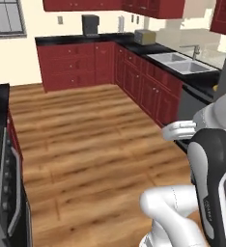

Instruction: Pick the eggplant from the microwave and place it on plate located on the counter.

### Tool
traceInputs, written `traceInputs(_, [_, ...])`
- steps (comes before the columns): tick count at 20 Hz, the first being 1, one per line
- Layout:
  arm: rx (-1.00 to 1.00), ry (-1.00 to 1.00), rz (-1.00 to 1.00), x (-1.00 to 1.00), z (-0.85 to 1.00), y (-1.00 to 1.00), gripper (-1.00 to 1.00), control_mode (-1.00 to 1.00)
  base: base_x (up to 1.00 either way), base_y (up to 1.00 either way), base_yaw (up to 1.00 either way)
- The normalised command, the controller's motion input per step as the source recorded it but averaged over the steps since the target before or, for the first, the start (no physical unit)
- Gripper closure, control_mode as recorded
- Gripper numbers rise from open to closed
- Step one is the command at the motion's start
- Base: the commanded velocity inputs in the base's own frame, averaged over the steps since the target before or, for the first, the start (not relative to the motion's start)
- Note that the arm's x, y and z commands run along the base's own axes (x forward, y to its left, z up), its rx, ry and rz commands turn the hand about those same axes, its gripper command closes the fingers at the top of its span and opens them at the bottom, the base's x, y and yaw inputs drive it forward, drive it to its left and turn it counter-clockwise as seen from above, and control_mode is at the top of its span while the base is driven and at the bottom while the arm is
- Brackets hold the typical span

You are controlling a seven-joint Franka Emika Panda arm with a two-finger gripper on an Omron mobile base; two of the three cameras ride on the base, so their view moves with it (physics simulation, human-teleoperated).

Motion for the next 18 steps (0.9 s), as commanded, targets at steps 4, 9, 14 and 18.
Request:
traceInputs(4, [0.0, 0.0, 0.0, 0.0, 0.0, 0.0, 1.0, 1.0, 1.0, 0.13, 0.0])
traceInputs(9, [0.0, 0.0, 0.0, 0.0, 0.0, 0.0, 1.0, 1.0, 1.0, 0.07, 0.0])
traceInputs(14, [0.0, 0.0, 0.0, 0.0, 0.0, 0.0, 1.0, 1.0, 1.0, 0.0, 0.0])
traceInputs(18, [0.0, 0.0, 0.0, 0.0, 0.0, 0.0, 1.0, 1.0, 1.0, -0.01, -0.1])
